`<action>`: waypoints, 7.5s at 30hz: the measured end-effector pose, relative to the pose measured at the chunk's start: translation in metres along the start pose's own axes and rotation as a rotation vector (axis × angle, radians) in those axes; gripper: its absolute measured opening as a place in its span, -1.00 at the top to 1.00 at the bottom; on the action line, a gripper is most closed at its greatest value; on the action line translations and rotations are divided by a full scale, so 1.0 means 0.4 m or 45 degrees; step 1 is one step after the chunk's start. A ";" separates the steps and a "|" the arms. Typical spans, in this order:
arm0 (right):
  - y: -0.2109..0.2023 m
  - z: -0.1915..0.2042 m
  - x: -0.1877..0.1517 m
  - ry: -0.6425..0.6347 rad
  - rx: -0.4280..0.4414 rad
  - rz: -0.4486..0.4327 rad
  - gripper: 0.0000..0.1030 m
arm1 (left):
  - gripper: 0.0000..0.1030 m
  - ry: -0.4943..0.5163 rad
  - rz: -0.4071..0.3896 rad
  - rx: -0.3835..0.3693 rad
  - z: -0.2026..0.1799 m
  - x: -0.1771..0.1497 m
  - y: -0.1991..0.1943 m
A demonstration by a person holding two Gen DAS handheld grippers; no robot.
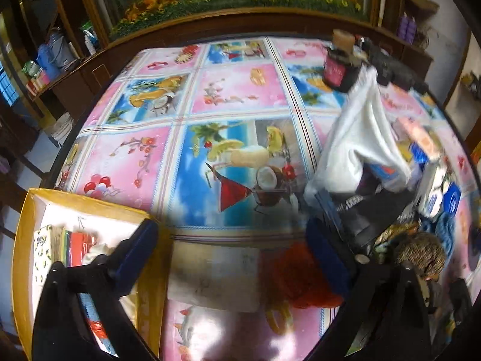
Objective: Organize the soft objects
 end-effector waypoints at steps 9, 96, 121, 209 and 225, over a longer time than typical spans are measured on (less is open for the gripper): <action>0.004 0.003 0.000 -0.007 -0.006 0.005 -0.64 | -0.17 0.029 0.106 -0.072 -0.018 -0.060 -0.011; -0.003 -0.005 -0.003 0.018 -0.031 0.013 -0.64 | -0.40 0.079 -0.035 -0.303 -0.203 -0.296 -0.168; 0.003 -0.007 -0.002 0.023 -0.046 0.019 -0.64 | 0.43 0.043 -0.203 -0.388 -0.134 -0.312 -0.295; 0.287 0.537 0.145 -0.823 0.230 0.687 0.13 | 0.42 -0.351 -0.358 -0.168 0.496 -0.372 -0.357; 0.049 0.794 0.079 -0.557 0.715 0.586 0.06 | 0.18 -0.478 -0.136 -0.119 0.613 -0.301 -0.208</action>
Point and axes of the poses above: each gripper's, at about its wrist camera, not at the fingertips, and y roughly the way its jaws point, z to its left, x to its top, the point moved 6 cm from there along y, roughly the way its jaws point, and after that the axes turned 4 degrees about -x, right-handed, at the moved point
